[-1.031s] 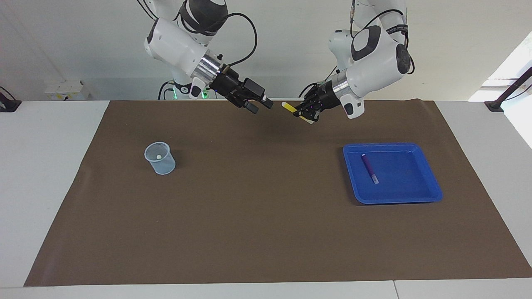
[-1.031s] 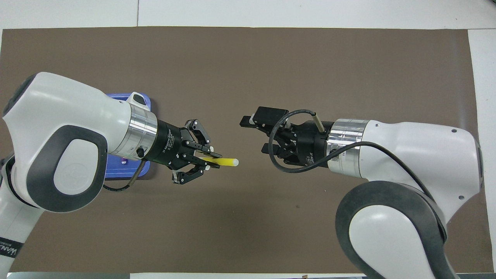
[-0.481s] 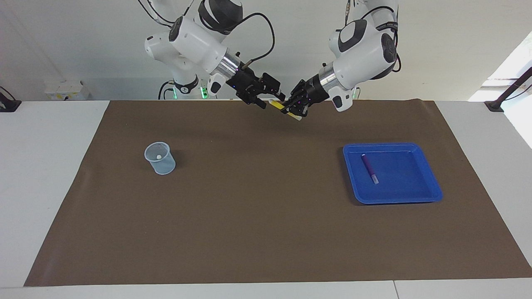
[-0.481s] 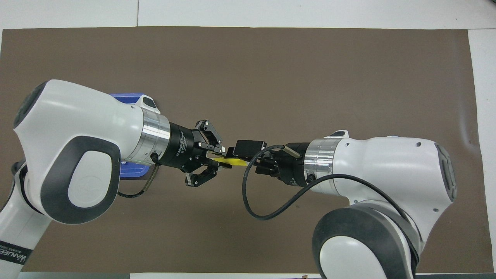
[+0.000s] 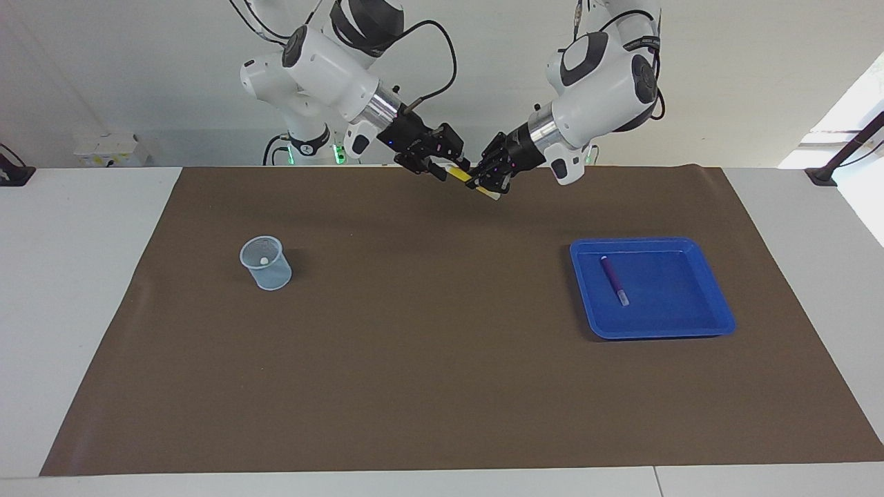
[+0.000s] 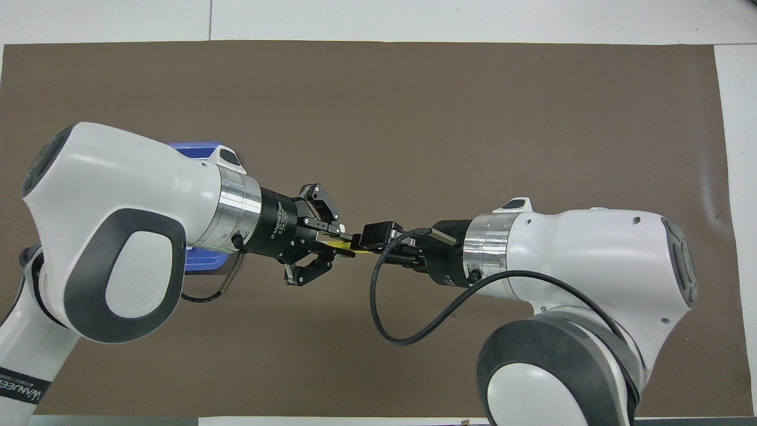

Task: Transfer and insert pens with both arms
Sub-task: 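Grasp the yellow pen with the right gripper, open the left gripper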

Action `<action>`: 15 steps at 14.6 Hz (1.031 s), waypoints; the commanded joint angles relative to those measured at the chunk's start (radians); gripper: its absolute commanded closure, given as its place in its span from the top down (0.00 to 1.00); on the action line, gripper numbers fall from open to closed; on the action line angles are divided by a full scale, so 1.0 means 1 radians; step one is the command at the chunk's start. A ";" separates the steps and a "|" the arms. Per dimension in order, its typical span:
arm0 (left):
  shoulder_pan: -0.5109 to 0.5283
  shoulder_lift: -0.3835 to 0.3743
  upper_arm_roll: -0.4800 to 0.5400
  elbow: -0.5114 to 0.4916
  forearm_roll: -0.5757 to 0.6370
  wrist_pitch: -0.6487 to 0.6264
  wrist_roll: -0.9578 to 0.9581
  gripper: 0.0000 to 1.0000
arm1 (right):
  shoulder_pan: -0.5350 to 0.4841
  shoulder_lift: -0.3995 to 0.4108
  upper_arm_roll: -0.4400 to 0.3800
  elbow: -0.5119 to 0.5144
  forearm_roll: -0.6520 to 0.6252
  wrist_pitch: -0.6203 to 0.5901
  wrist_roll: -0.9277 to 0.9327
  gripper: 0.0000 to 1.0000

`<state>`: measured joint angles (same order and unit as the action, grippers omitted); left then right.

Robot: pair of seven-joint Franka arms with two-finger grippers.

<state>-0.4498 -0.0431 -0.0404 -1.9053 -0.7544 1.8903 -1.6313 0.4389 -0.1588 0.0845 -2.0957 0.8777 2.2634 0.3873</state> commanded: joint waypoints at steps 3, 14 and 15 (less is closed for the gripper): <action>-0.016 -0.027 0.013 -0.027 -0.017 0.021 -0.015 0.00 | -0.015 -0.019 0.000 -0.015 -0.013 -0.007 -0.018 0.06; -0.007 -0.040 0.013 -0.023 -0.007 0.035 -0.002 1.00 | -0.155 -0.007 -0.006 0.060 -0.133 -0.218 -0.111 0.00; -0.004 -0.040 0.013 -0.021 -0.003 0.035 0.004 1.00 | -0.208 -0.005 -0.006 0.100 -0.196 -0.302 -0.148 0.00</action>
<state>-0.4526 -0.0595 -0.0350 -1.9068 -0.7624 1.9106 -1.6322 0.3208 -0.1635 0.0767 -2.0607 0.7669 2.0881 0.3030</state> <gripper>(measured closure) 0.128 0.815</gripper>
